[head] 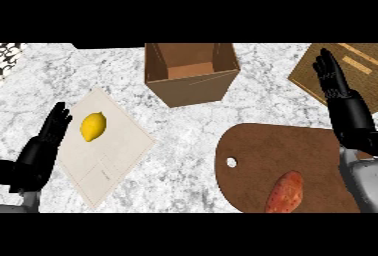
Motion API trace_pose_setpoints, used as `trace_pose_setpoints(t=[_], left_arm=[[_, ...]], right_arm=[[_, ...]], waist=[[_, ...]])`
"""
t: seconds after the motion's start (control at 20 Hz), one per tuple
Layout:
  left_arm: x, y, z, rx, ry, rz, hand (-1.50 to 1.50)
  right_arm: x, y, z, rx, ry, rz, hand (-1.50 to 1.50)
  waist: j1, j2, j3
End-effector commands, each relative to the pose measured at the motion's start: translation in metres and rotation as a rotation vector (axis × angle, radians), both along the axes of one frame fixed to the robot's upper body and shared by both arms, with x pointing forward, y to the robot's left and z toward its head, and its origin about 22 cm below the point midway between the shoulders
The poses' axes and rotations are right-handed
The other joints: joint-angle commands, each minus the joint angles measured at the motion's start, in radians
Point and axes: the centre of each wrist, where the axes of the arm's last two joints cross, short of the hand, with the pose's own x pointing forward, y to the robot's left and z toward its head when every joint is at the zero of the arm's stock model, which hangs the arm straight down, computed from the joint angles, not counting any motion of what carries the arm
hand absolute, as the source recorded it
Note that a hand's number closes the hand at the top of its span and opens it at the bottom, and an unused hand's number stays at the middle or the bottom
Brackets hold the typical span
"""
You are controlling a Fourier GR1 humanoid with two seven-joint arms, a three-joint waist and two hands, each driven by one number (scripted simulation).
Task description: Pick the sweet potato from the cutting board and place it in the basket
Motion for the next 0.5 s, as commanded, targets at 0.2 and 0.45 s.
trace_pose_setpoints(t=[0.2, 0.45], left_arm=[[0.016, 0.02, 0.015, 0.107, 0.124, 0.102, 0.0], [0.021, -0.006, -0.001, 0.087, 0.229, 0.062, 0.0]], right_arm=[[-0.059, -0.021, -0.074, 0.561, -0.029, -0.039, 1.5], [-0.085, 0.046, -0.056, 0.548, -0.478, 0.09, -1.5]], waist=[[-0.073, -0.018, -0.03], [-0.066, -0.028, -0.038]])
